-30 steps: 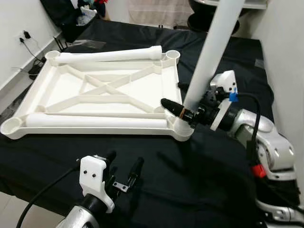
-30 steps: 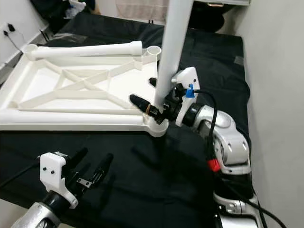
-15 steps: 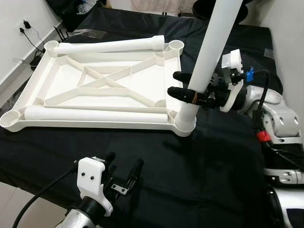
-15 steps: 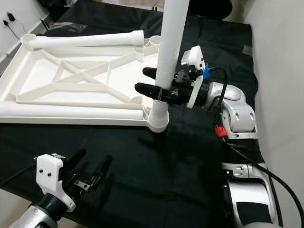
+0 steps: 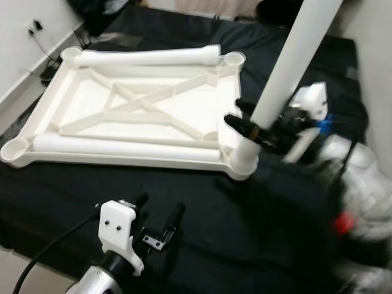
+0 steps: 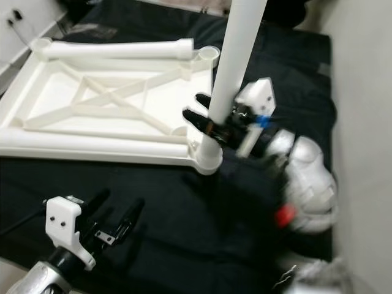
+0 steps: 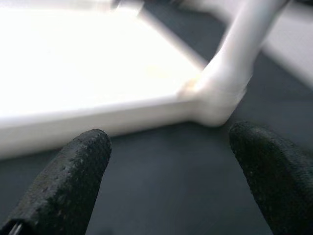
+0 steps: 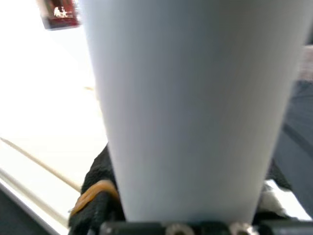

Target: Building children table

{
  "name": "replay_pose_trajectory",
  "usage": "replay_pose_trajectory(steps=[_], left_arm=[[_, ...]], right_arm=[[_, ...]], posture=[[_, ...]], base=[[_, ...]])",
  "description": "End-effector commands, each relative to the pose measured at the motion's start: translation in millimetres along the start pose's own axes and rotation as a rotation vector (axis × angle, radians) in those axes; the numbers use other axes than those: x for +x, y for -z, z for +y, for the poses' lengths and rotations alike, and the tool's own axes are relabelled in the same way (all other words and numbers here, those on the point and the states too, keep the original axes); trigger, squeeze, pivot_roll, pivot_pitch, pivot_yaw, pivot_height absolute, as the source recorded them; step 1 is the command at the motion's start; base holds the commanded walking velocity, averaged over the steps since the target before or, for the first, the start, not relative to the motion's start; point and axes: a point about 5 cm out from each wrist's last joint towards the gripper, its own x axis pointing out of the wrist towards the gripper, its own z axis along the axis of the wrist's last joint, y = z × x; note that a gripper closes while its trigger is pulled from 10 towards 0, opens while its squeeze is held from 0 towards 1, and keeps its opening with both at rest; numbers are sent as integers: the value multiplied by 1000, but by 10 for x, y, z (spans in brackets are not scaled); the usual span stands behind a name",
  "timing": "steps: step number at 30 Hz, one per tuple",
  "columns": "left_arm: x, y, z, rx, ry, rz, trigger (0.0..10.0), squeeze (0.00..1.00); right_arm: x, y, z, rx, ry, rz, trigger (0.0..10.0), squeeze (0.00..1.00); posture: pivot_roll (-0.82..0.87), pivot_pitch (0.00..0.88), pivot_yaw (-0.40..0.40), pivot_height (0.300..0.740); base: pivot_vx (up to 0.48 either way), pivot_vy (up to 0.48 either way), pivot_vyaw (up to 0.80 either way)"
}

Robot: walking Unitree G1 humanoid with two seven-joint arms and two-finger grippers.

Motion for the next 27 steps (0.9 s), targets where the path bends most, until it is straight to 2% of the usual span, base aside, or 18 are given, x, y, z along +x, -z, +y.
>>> replay_pose_trajectory(steps=[1, 2, 3, 8, 9, 10, 11, 13, 14, 15, 16, 17, 20, 21, 23, 27], left_arm=[[-37, 57, 1, 30, 6, 28, 10000, 0], [-12, 63, 7, 43, 22, 20, 10000, 0], [17, 74, 12, 48, 41, 12, 10000, 0], [70, 105, 26, 49, 70, 4, 10000, 0], [135, 129, 46, 65, 98, -5, 10000, 0], [135, 129, 46, 65, 98, -5, 10000, 0], [152, 136, 50, 74, 108, -8, 10000, 0], [162, 150, 49, 93, 120, -12, 10000, 0], [162, 150, 49, 93, 120, -12, 10000, 0], [163, 162, 47, 98, 123, -14, 10000, 0], [165, 171, 45, 101, 124, -14, 10000, 0], [162, 183, 37, 105, 127, -13, 10000, 0], [157, 192, 29, 105, 131, -10, 10000, 0], [152, 205, 24, 103, 136, -6, 10000, 0], [136, 217, 16, 100, 145, -2, 10000, 0], [127, 217, 11, 100, 148, -1, 10000, 0]], right_arm=[[-252, 743, -154, 98, 228, 429, 0, 0], [-286, 817, -103, 118, 248, 455, 0, 0], [-230, 816, -92, 118, 226, 447, 0, 0], [-104, 765, -129, 116, 212, 419, 0, 0], [-23, 699, -161, 115, 175, 390, 3843, 0], [-23, 699, -161, 115, 175, 390, 3843, 0], [-2, 681, -154, 117, 133, 381, 10000, 0], [7, 618, -61, 144, -6, 340, 10000, 0], [7, 618, -61, 144, -6, 340, 10000, 0], [-12, 576, -16, 149, -84, 312, 10000, 365], [-39, 545, -18, 139, -140, 284, 10000, 1000], [-87, 529, -46, 142, -216, 265, 10000, 1000], [-119, 525, -108, 132, -251, 254, 10000, 1000], [-147, 521, -176, 144, -303, 245, 10000, 1000], [-167, 518, -301, 113, -361, 233, 10000, 1000], [-176, 502, -347, 104, -390, 222, 10000, 1000]], posture=[[22, 220, -13, 740], [13, 204, -10, 740], [2, 182, -13, 740], [-9, 151, -15, 740], [-13, 130, -19, 740], [-13, 130, -19, 740], [-15, 121, -21, 740], [-18, 109, -19, 740], [-18, 109, -19, 740], [-18, 105, -19, 740], [-17, 104, -19, 740], [-13, 98, -18, 740], [-9, 99, -16, 740], [-8, 98, -14, 740], [-4, 106, -2, 740], [2, 107, 0, 740]], base=[[0, 0, 0], [0, 0, 0], [0, 0, 0], [0, 0, 0], [0, 0, 0], [0, 0, 0], [0, 0, 0], [0, 0, 0], [0, 0, 0], [0, 0, 0], [0, 0, 0], [0, 0, 0], [0, 0, 0], [0, 0, 0], [0, 0, 0], [0, 0, 0]])
